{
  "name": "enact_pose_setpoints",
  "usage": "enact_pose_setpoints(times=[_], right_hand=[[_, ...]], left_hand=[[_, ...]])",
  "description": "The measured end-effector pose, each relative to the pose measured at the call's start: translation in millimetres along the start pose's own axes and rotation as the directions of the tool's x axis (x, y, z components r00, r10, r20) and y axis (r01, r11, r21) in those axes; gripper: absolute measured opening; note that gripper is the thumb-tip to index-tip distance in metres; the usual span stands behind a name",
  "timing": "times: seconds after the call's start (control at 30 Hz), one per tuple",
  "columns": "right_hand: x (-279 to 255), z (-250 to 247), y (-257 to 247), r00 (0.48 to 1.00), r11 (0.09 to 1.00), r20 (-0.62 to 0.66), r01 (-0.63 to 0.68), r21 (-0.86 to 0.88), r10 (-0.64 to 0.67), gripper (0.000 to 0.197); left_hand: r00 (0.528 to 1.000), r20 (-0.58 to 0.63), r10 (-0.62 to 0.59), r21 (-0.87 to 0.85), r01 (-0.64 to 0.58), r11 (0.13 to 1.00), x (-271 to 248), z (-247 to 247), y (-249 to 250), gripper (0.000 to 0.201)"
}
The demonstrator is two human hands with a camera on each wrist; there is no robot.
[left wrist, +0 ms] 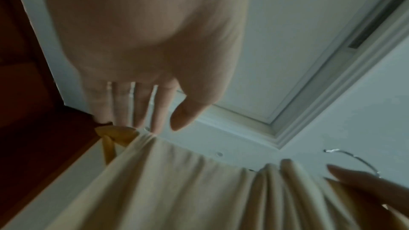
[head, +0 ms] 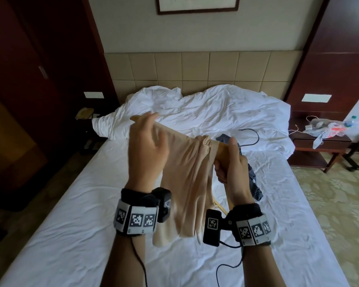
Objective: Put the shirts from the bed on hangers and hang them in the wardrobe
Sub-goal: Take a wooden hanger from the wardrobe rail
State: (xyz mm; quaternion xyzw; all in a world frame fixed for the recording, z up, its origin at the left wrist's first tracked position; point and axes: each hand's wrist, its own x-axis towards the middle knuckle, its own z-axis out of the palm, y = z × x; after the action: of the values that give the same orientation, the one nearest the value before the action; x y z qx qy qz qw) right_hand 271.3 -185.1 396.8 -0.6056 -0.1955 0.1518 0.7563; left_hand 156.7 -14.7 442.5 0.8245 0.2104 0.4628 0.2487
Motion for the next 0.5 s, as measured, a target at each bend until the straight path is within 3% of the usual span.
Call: enact_pose_setpoints(times=[0.07,0.13,0.3,0.5], right_hand=[[2,-1,-4,1.000,1.000,0.004,0.016,0.001,-0.016,0.099],[3,-1,-8,0.999,0.999,0.004,0.032,-0.026,-0.032,0.100],[7,4,-16,0.999,0.997,0.025,0.049,-0.062,-0.047,0.101],[12,3,-10,0.999,1.000,0.032,0.025,-0.017,-0.025,0.098]], left_hand=[[0.999,-0.026,-0.042,0.171,0.046,0.984,6,0,-14,0.037],[1.000,-0.006,-0.028,0.239,0.029,0.971,7,2,-16,0.035],[0.992,0.096,0.082,0.244,-0.103,0.964,5,9,8,0.031],[0.933,0.301,0.199,0.154,-0.253,0.955,-3,27,37,0.013]])
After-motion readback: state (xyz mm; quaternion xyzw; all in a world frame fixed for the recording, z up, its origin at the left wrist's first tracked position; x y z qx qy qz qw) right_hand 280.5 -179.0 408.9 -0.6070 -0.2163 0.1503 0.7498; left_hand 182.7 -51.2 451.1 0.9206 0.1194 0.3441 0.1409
